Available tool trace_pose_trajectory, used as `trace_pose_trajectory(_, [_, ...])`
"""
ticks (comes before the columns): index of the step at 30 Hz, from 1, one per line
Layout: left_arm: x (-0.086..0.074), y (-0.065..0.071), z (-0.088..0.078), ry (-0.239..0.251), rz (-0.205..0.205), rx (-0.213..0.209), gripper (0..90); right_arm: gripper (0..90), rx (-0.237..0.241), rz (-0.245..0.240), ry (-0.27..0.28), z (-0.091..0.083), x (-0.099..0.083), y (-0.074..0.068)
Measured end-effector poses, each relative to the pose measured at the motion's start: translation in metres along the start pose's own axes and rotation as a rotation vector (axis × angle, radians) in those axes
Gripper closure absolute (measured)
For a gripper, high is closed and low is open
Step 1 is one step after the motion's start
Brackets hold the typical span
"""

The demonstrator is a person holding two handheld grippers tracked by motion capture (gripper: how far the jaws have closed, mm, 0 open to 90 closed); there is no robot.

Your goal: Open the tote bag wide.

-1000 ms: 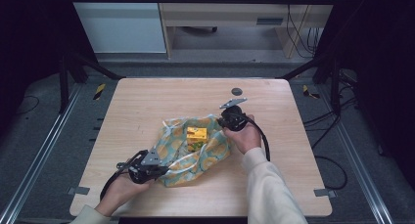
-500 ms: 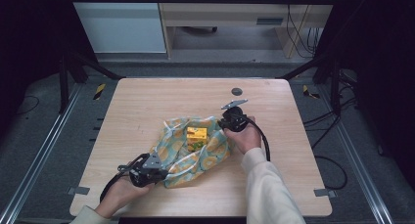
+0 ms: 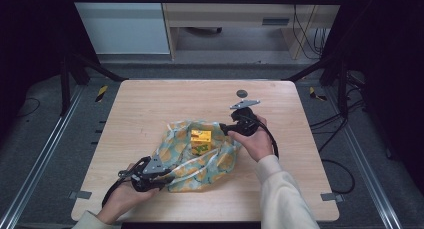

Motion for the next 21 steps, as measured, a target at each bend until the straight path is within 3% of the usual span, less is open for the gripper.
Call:
trace_pose_trajectory(7, [0.008, -0.003, -0.008, 0.055, -0.045, 0.022, 46.2, 21.9, 0.011, -0.015, 0.033, -0.025, -0.001, -0.01])
trace_pose_trajectory(12, [0.02, -0.007, -0.018, 0.11, -0.064, 0.045, 37.2, 20.6, 0.018, -0.028, 0.048, -0.041, -0.007, -0.018])
trace_pose_trajectory(16, [0.031, -0.01, -0.028, 0.161, -0.073, 0.056, 33.0, 20.3, 0.031, -0.032, 0.064, -0.054, -0.013, -0.027])
trace_pose_trajectory(21, [0.041, -0.022, -0.038, 0.174, -0.073, 0.102, 32.4, 19.3, 0.04, -0.035, 0.076, -0.071, -0.025, -0.039])
Point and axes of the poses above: each handheld gripper's, and its own axes: z roughly forward along the jaws, x roughly out of its top, y roughly to its right, the point moved 8 cm from there along z, roughly forward along the jaws, and after that the axes turned 1 degree about x, right-handed, at the moved point
